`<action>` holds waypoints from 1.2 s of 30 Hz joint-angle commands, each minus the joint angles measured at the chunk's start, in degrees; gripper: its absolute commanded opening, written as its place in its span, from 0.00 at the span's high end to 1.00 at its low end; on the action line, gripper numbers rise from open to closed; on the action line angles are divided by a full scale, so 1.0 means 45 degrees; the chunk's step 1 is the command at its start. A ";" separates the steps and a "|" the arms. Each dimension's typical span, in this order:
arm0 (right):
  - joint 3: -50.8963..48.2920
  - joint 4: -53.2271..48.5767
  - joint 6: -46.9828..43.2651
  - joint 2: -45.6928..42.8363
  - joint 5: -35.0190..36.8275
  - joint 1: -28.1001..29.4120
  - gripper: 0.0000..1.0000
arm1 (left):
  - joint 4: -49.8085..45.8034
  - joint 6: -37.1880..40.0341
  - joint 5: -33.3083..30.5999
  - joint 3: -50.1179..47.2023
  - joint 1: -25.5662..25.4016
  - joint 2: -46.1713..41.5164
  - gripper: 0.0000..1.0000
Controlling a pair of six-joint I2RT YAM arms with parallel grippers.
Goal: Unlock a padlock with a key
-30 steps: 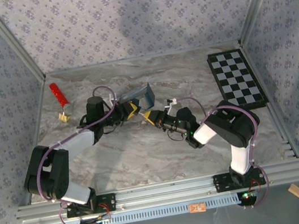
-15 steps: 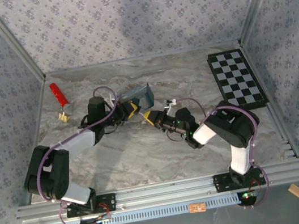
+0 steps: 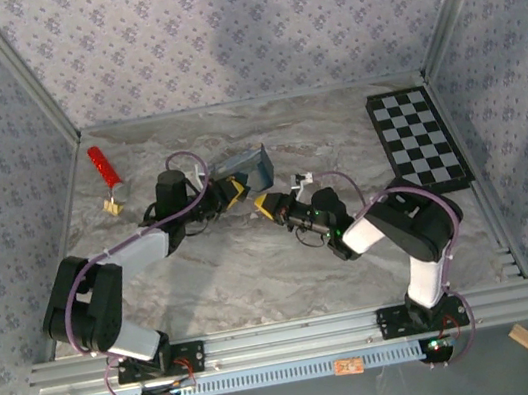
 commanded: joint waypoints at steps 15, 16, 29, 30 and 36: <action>0.0078 0.0527 -0.0017 -0.0526 0.0018 -0.0104 1.00 | 0.1830 0.0023 0.1256 0.0084 -0.1200 -0.0544 1.00; 0.0026 0.0527 -0.0061 -0.0544 0.0045 -0.0111 1.00 | 0.1793 0.0090 0.1241 0.0104 -0.1202 -0.0546 1.00; 0.0013 -0.2988 -0.2491 -0.1760 -0.0174 -0.0102 1.00 | -0.0941 0.1947 0.0086 0.0621 -0.1050 -0.0620 1.00; 0.0047 -0.3233 -0.2708 -0.1762 -0.0213 -0.0113 1.00 | -0.1024 0.2016 0.0065 0.0661 -0.1035 -0.0576 1.00; 0.0082 -0.2683 -0.2685 -0.1120 -0.0502 -0.0047 1.00 | -0.0667 0.1794 0.0176 0.0632 -0.1042 -0.0323 1.00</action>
